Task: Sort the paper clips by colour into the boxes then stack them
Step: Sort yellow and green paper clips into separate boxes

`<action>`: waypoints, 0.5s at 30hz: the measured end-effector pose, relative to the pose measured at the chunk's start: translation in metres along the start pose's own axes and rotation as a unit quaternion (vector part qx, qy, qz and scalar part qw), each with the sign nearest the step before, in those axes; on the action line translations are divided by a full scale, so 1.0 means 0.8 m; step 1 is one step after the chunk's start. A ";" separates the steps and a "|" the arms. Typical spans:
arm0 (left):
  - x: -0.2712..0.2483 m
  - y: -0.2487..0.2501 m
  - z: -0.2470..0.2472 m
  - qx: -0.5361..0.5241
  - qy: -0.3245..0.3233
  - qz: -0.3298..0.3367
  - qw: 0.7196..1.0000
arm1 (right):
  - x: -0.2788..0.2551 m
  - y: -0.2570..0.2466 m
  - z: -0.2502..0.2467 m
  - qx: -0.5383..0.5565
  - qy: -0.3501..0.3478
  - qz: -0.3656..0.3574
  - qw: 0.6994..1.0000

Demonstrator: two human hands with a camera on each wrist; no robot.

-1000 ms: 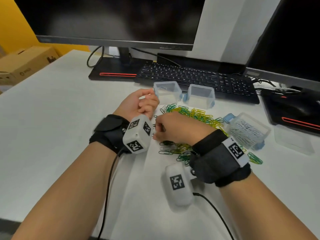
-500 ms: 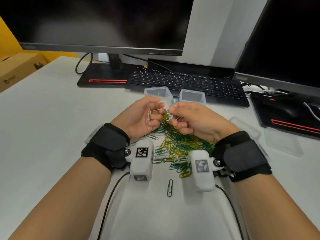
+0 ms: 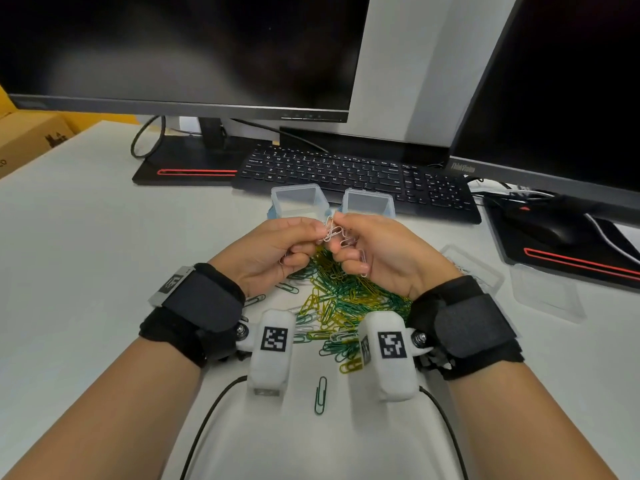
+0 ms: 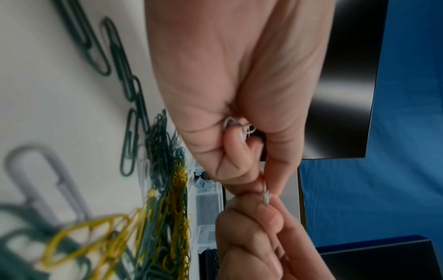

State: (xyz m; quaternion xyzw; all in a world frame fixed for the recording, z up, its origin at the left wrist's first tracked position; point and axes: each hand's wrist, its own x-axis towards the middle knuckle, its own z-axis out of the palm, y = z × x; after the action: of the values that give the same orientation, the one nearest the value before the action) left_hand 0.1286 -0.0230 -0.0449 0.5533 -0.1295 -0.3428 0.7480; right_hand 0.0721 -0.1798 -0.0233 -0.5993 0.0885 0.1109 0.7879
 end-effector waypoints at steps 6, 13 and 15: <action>0.001 0.000 0.001 0.010 0.044 0.028 0.999 | 0.004 0.004 0.004 0.000 0.018 -0.008 1.000; 0.005 0.007 0.008 -0.235 0.063 0.034 0.969 | 0.013 0.011 0.001 0.288 -0.031 0.062 0.955; 0.003 0.007 0.010 -0.253 0.045 0.030 0.966 | 0.015 0.015 0.006 0.272 -0.035 0.067 0.959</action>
State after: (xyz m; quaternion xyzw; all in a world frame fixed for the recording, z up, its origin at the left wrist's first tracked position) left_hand 0.1281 -0.0297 -0.0377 0.3568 -0.0207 -0.3167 0.8786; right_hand 0.0799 -0.1709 -0.0364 -0.3505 0.1278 0.1556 0.9147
